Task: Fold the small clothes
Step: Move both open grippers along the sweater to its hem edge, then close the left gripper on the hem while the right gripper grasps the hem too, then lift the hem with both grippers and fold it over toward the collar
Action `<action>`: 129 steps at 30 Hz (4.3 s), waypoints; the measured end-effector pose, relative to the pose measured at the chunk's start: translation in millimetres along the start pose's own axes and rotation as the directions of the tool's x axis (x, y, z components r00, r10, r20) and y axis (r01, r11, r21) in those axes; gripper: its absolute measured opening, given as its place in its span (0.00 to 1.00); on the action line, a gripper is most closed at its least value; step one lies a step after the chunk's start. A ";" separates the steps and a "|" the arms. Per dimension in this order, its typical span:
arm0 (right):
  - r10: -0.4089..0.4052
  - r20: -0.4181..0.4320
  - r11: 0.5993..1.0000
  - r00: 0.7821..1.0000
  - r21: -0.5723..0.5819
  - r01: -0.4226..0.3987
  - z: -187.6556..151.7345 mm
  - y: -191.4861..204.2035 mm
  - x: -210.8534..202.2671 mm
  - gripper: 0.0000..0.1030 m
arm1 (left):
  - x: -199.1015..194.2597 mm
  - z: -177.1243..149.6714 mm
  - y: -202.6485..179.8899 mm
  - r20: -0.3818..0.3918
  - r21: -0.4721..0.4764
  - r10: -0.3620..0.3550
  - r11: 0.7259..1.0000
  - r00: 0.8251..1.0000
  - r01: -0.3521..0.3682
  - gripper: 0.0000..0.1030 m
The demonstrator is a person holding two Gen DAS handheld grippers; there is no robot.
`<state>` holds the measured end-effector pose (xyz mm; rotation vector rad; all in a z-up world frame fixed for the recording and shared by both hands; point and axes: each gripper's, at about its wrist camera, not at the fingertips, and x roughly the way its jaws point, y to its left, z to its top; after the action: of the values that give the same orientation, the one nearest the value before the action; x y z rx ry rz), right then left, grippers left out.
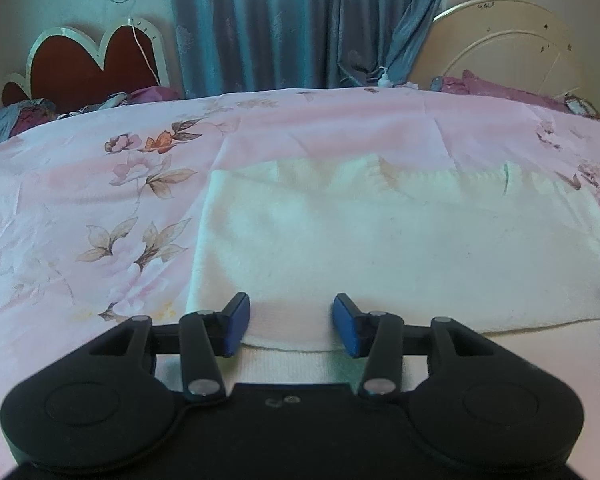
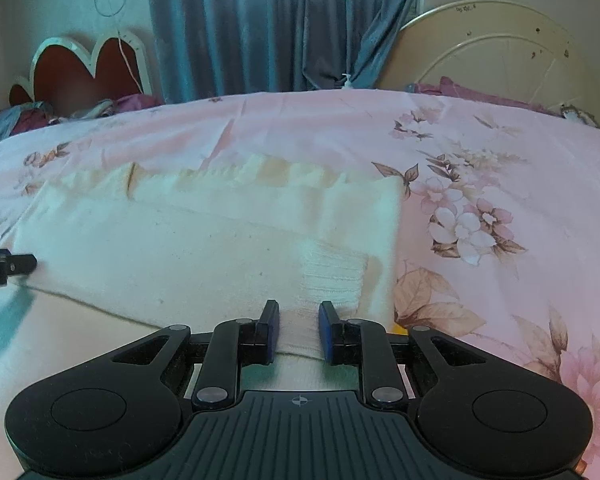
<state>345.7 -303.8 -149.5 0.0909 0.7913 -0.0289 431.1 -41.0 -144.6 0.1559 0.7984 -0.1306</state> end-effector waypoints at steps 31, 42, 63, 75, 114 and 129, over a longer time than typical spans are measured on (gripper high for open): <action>0.080 -0.018 0.991 0.997 0.105 -0.078 -124.0 18.8 -191.7 0.65 | -167.7 -112.6 37.1 -0.003 0.037 -0.128 0.991 0.992 0.128 0.66; 0.037 -0.038 0.993 0.999 0.118 -0.032 -193.4 30.9 -247.2 0.65 | -207.6 -190.4 64.6 -0.048 -0.013 -0.140 0.990 0.989 0.140 0.64; -0.001 -0.084 0.981 0.996 0.193 0.017 -240.8 18.4 -270.9 0.65 | -226.0 -247.0 81.7 -0.119 -0.157 -0.277 0.953 0.953 0.258 0.34; 0.089 -0.129 0.975 0.988 0.213 -0.060 -238.7 31.4 -262.4 0.06 | -221.9 -244.1 86.7 -0.126 -0.212 -0.359 0.921 0.925 0.328 0.08; 0.179 0.197 0.894 0.964 0.377 -0.243 23.8 -50.2 -115.5 0.05 | -98.0 7.2 58.4 0.192 -0.270 -0.322 0.891 0.927 0.366 0.06; 0.129 0.091 0.859 0.987 0.488 -0.157 73.7 -84.4 -0.5 0.05 | 3.2 56.5 51.1 0.075 -0.340 -0.208 0.914 0.975 0.221 0.06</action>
<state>392.6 -394.7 -103.6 0.6359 0.7042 -0.0926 481.8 -1.7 -103.5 -0.2701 0.7873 -0.1970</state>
